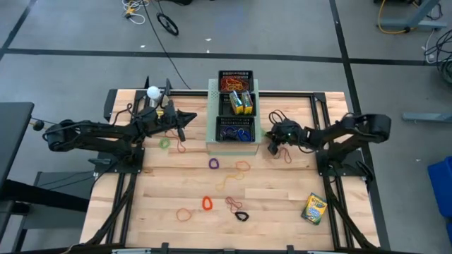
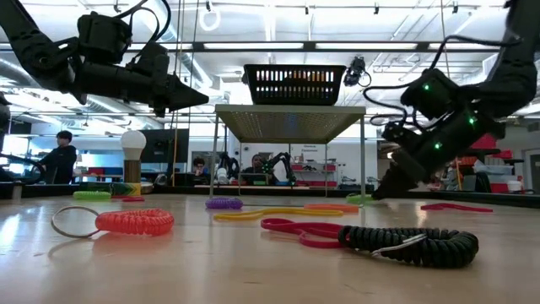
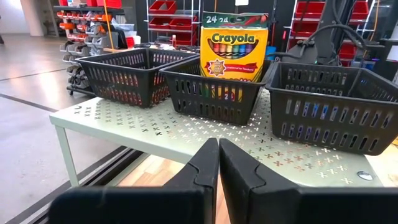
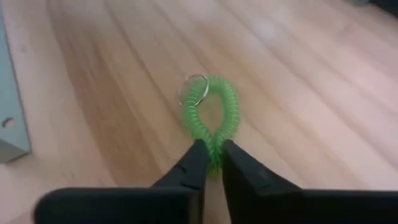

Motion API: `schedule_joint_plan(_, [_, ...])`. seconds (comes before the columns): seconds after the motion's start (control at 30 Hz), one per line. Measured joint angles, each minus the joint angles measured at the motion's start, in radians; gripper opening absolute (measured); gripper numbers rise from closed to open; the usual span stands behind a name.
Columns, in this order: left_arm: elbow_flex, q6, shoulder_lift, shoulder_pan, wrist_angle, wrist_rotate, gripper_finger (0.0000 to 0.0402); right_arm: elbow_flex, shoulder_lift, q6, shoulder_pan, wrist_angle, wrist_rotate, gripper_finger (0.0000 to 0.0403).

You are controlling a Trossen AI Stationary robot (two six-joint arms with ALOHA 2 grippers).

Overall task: Pick & Place Office Desk Supplies
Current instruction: Put the right green spring keychain into the bottom black bin on the shelf

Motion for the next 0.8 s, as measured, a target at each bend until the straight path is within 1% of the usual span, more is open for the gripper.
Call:
schedule_joint_plan(0.1, [0.000, 0.000, 0.000, 0.000, 0.000, 0.000, 0.0023, 0.000, -0.101, 0.030, 0.015, -0.116, 0.065, 0.0020])
schedule_joint_plan(0.2, [0.000, 0.000, 0.000, 0.000, 0.000, 0.000, 0.0023, 0.003, -0.238, 0.086, 0.040, -0.245, 0.105, 0.0027])
schedule_joint_plan(0.27, [0.000, 0.000, 0.000, 0.000, 0.000, 0.000, 0.0023, 0.026, -0.335, 0.128, 0.065, -0.364, 0.141, 0.0031])
schedule_joint_plan(0.33, [0.000, 0.000, 0.000, 0.000, 0.000, 0.000, 0.0023, 0.070, -0.427, 0.150, 0.103, -0.488, 0.200, 0.0032])
schedule_joint_plan(0.47, [0.000, 0.000, 0.000, 0.000, 0.000, 0.000, 0.0023, 0.213, -0.561, 0.180, 0.190, -0.760, 0.368, 0.0033])
schedule_joint_plan(0.57, [0.000, 0.000, 0.000, 0.000, 0.000, 0.000, 0.0023, 0.328, -0.610, 0.201, 0.251, -0.887, 0.496, 0.0033])
schedule_joint_plan(0.63, [0.000, 0.000, 0.000, 0.000, 0.000, 0.000, 0.0023, 0.394, -0.617, 0.199, 0.289, -0.913, 0.545, 0.0033])
schedule_joint_plan(0.7, [0.000, 0.000, 0.000, 0.000, 0.000, 0.000, 0.0023, 0.444, -0.607, 0.163, 0.320, -0.892, 0.549, 0.0033])
schedule_joint_plan(0.8, [0.000, 0.000, 0.000, 0.000, 0.000, 0.000, 0.0023, 0.511, -0.547, 0.097, 0.361, -0.843, 0.517, 0.0033])
